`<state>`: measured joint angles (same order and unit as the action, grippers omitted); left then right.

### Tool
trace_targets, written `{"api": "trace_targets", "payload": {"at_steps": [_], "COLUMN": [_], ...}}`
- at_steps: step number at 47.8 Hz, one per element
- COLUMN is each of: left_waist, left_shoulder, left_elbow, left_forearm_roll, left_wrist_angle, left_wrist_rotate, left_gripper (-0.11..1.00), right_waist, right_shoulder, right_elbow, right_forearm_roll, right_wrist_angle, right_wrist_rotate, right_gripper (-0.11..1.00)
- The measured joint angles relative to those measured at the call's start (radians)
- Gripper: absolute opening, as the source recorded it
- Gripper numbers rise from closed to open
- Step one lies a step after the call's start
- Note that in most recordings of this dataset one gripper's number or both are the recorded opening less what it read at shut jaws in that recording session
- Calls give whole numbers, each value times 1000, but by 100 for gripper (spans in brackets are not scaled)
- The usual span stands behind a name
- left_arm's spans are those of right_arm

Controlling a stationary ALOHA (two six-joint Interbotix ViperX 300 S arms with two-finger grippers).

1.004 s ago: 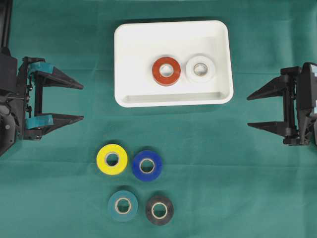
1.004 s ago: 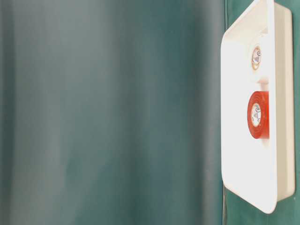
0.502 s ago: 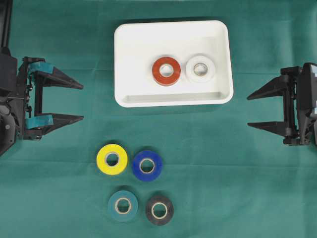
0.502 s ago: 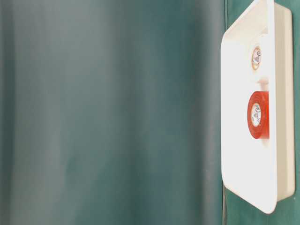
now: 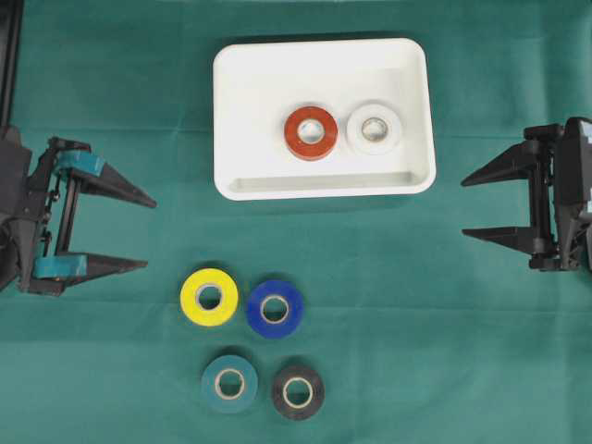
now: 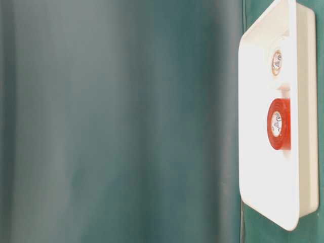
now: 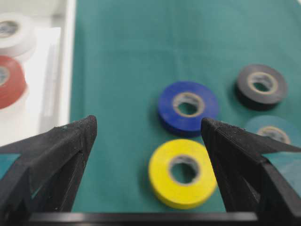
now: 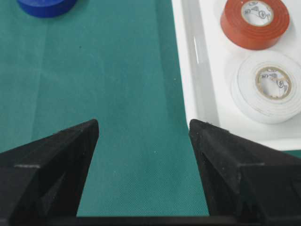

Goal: Pick up the tape from a random location and place it into the white case.
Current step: 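Move the open left gripper toward the yellow tape roll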

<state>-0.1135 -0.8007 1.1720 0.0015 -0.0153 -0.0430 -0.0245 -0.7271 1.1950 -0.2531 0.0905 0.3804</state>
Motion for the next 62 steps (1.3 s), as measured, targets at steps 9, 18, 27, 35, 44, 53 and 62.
{"api": "trace_targets", "payload": {"at_steps": [9,18,27,35,44,53,62], "left_waist": [-67,-144,-146,-146,-150,-150,-152], "left_shoulder": [-3,0,12,69,179,262,253], "left_elbow": [0,0,0,-8,-52,-95,-98], "left_forearm_roll": [-2,-2,-2,-2,-2,-2,-2], "left_wrist_angle": [-2,-2,-20,-81,-109,-109,-103], "left_wrist_rotate": [0,2,0,0,3,6,3], "left_gripper": [98,98,98,98,98,98,98], "right_waist": [-2,-2,0,-2,-2,0,0], "right_shoulder": [0,0,0,0,0,0,0], "right_elbow": [2,2,0,0,0,0,0], "right_forearm_roll": [0,0,0,0,2,0,0], "right_wrist_angle": [0,0,0,0,0,0,0], "right_wrist_rotate": [0,0,0,0,2,-2,-2], "right_gripper": [75,75,75,75,75,75,75]}}
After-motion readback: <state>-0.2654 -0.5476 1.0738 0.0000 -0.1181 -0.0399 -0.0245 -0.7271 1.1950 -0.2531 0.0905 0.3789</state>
